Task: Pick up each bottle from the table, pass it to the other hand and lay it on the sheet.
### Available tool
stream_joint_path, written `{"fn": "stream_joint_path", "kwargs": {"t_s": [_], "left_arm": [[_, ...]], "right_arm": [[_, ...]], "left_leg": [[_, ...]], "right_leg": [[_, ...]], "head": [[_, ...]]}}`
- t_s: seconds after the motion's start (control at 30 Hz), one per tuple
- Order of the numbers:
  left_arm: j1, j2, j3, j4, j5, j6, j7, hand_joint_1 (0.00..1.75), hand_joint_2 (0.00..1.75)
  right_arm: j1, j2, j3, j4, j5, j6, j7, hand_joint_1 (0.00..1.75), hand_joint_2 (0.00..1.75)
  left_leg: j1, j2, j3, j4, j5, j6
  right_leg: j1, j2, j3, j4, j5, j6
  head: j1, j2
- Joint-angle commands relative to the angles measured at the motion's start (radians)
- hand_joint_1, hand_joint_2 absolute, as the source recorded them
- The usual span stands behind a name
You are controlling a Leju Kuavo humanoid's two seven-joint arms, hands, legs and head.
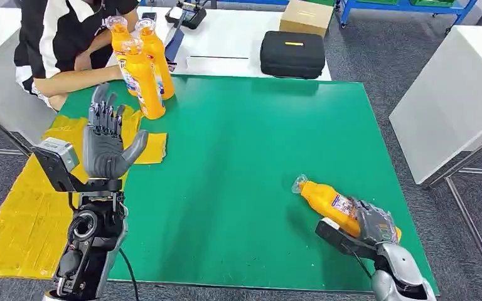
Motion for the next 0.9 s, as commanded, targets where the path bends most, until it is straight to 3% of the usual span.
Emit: {"fn": "stream_joint_path", "kwargs": {"t_s": [0.03,0.07,0.4,0.57,0.9], "left_arm": [[-0.001,0.012,-0.023,0.025,-0.015,-0.005,0.013,0.00,1.75],[-0.003,0.009,-0.029,0.026,-0.016,-0.008,0.015,0.00,1.75],[-0.008,0.012,-0.038,0.032,-0.017,-0.008,0.017,0.00,1.75],[-0.004,0.010,-0.083,0.034,-0.011,-0.032,0.029,0.00,1.75],[-0.013,0.016,-0.170,0.038,-0.007,-0.049,0.060,0.00,1.75]], "right_arm": [[-0.080,0.202,0.014,-0.152,-0.211,-0.190,-0.066,1.75,1.75],[-0.087,0.221,0.007,-0.169,-0.249,-0.230,-0.094,1.75,1.75],[-0.076,0.208,0.012,-0.170,-0.264,-0.238,-0.091,1.75,1.75],[-0.097,0.271,0.022,-0.218,-0.416,-0.463,-0.255,1.75,1.75],[-0.168,0.303,0.137,-0.204,-0.615,-0.579,-0.402,1.75,1.75]], "left_leg": [[0.001,0.005,0.003,0.000,-0.003,-0.001],[0.000,0.004,0.000,0.000,-0.002,-0.001],[0.000,-0.002,-0.001,0.001,-0.002,0.000],[0.000,-0.001,-0.006,0.000,0.000,-0.001],[0.000,0.000,-0.001,0.002,-0.004,0.000]], "right_leg": [[0.001,0.006,0.000,0.001,-0.001,-0.007],[0.000,0.005,-0.002,0.002,0.000,-0.005],[0.000,0.001,-0.001,0.002,-0.003,-0.005],[0.000,0.001,-0.006,0.001,-0.001,-0.003],[0.001,0.003,-0.003,0.004,-0.004,-0.008]], "head": [[0.000,0.000],[-0.001,0.000],[0.000,0.000],[0.000,0.000],[0.000,0.000]]}}
